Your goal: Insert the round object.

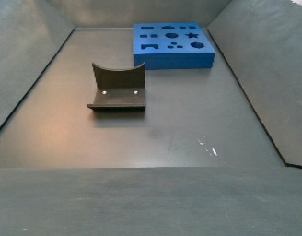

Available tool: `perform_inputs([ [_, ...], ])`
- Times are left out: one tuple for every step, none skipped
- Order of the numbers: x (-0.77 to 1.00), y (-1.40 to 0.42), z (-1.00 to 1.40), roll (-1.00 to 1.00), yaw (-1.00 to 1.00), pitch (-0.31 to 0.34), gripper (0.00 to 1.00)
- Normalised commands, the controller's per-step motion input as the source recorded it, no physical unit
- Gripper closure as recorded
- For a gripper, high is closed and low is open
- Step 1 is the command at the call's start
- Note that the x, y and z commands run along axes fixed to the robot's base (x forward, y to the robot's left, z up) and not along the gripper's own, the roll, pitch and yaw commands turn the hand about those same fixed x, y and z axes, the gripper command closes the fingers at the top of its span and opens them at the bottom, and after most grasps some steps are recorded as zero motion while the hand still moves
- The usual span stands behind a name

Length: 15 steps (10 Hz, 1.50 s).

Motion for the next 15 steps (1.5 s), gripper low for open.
perform_inputs([
  [0.05,-0.18,-0.9,0.23,-0.1,-0.061,1.0],
  [0.06,-0.23,-0.93,0.21,-0.12,-0.066,1.0],
  [0.09,-0.25,-0.92,0.2,-0.14,-0.077,1.0],
  [-0.01,-0.12,-0.93,0.02,-0.11,-0.171,1.0],
  [-0.14,0.0,-0.79,0.0,-0.1,-0.136,1.0],
  [-0.22,0.0,-0.75,0.0,-0.08,-0.08,1.0],
  [-0.33,0.0,-0.77,0.0,-0.08,-0.114,1.0],
  [-0.45,-0.06,-0.76,0.0,-0.09,-0.153,1.0],
  [-0.39,-0.07,-0.75,0.0,-0.09,-0.13,1.0],
  [-0.21,-0.07,-0.72,0.03,-0.09,-0.117,1.0],
  [0.0,-0.05,-0.63,0.05,-0.07,-0.074,1.0],
  [0.02,0.0,-0.53,0.05,-0.02,0.0,1.0],
  [0.0,0.0,-0.5,0.09,-0.01,0.0,1.0],
  [0.0,0.0,-0.46,0.06,0.0,0.0,1.0],
  [0.0,0.0,-0.45,0.04,0.0,0.0,1.0],
])
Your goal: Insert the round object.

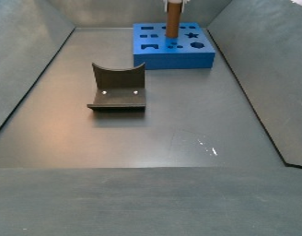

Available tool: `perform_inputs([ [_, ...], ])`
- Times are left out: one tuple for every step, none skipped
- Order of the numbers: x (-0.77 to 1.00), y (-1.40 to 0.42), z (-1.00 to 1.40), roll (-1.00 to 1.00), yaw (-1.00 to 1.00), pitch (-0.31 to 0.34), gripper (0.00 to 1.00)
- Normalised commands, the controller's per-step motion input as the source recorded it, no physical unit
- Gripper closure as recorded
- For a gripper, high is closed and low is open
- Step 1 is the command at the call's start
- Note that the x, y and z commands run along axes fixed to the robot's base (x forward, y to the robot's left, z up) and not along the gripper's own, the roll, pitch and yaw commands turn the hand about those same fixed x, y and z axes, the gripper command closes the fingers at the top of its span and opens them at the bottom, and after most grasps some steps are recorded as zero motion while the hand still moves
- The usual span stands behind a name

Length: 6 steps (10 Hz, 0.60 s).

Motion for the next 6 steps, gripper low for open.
perform_inputs([
  [0.0,0.0,-0.48,0.04,0.0,0.0,1.0],
  [0.03,0.0,-0.53,0.02,-0.03,-0.004,1.0],
  [0.03,0.0,-0.5,0.03,-0.04,-0.004,1.0],
  [0.01,0.0,-0.45,0.01,-0.03,-0.001,1.0],
  [0.01,0.0,-0.4,0.0,-0.03,0.0,1.0],
  [0.03,0.0,-0.29,0.0,-0.01,0.0,1.0],
])
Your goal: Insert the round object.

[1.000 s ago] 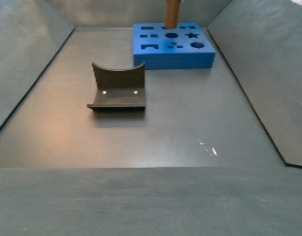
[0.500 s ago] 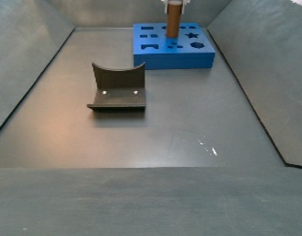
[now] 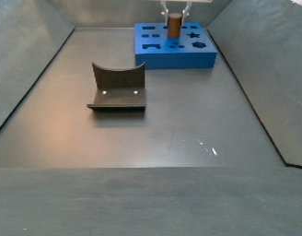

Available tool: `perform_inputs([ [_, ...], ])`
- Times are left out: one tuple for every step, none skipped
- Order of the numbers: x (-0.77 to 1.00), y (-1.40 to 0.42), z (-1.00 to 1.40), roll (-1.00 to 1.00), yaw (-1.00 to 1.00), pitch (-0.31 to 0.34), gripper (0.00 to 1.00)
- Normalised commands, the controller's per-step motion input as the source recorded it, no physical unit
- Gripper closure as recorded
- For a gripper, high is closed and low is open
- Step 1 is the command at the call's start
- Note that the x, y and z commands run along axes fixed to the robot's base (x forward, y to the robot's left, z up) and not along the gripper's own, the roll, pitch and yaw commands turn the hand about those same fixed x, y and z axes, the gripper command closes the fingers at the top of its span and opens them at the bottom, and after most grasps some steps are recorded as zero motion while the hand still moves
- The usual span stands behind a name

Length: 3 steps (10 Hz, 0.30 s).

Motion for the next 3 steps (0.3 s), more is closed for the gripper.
perform_inputs([
  [0.02,0.0,-0.24,0.0,0.0,0.0,1.0],
  [0.0,0.05,0.0,-0.05,0.0,0.0,1.0],
  [0.0,0.0,0.0,-0.02,0.0,0.0,1.0],
])
